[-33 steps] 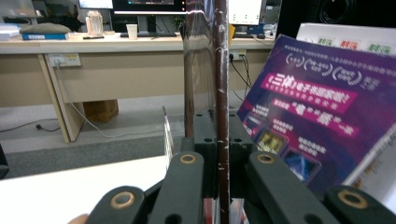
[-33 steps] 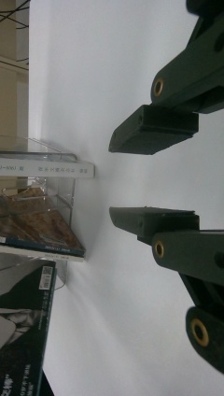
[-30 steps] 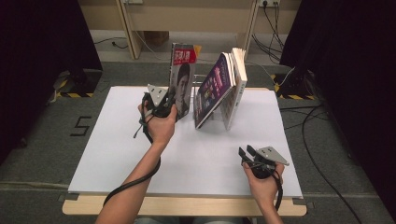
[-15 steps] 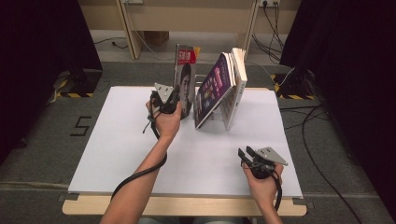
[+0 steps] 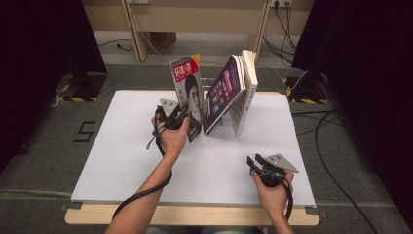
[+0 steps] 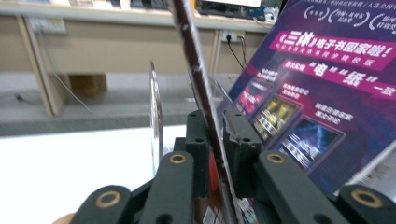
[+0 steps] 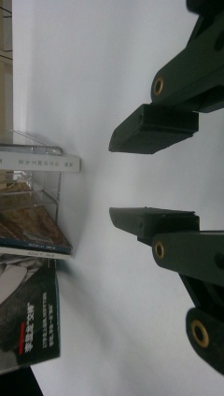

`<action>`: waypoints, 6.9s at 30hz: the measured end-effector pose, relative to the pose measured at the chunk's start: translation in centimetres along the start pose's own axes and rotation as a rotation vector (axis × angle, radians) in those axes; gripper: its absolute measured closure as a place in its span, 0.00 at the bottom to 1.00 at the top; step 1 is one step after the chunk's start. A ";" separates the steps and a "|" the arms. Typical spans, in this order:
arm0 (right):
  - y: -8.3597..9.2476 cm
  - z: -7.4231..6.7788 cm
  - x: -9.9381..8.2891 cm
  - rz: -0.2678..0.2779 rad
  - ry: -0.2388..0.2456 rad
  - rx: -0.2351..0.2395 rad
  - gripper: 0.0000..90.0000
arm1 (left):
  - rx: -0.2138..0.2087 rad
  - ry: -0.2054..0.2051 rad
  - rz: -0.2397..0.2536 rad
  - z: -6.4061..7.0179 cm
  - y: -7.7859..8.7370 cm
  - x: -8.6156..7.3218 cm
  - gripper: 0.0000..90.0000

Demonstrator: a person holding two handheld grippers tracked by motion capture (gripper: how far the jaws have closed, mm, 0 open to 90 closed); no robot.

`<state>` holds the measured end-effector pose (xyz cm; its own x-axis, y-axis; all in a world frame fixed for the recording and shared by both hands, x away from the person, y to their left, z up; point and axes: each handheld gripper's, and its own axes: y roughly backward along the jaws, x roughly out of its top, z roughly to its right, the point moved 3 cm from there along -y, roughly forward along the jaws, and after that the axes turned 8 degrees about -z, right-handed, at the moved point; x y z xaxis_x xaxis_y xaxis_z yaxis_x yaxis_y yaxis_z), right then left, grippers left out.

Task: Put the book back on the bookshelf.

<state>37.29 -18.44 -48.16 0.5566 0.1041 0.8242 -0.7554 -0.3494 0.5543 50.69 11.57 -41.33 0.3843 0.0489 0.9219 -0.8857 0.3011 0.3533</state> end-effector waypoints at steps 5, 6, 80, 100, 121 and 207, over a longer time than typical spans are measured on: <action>-0.1 0.0 -0.1 -0.007 -0.002 0.003 0.68 | 0.009 0.067 -0.024 -1.4 -0.3 0.6 0.83; -0.1 0.0 -0.1 -0.007 -0.002 0.004 0.68 | 0.012 0.071 -0.021 -1.6 -0.2 0.8 0.83; -0.9 -0.3 -0.8 -0.079 -0.023 0.072 0.67 | -0.048 0.126 0.095 -2.5 -1.3 5.2 0.85; -1.2 -0.1 -1.0 -0.113 -0.031 0.080 0.67 | -0.096 0.012 0.090 -0.6 -0.9 7.9 0.96; -1.1 -0.1 -1.0 -0.105 -0.027 0.082 0.67 | -0.041 -0.019 0.162 -0.9 -2.9 9.3 0.96; -1.5 -0.4 -1.3 -0.135 -0.024 0.095 0.67 | 0.029 -0.035 0.140 -3.2 -1.2 9.4 0.85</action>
<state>37.53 -17.65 -49.97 0.6598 0.1342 0.7394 -0.6379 -0.4200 0.6455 56.20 14.73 -33.59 0.2473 0.0552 0.9674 -0.9375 0.2657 0.2245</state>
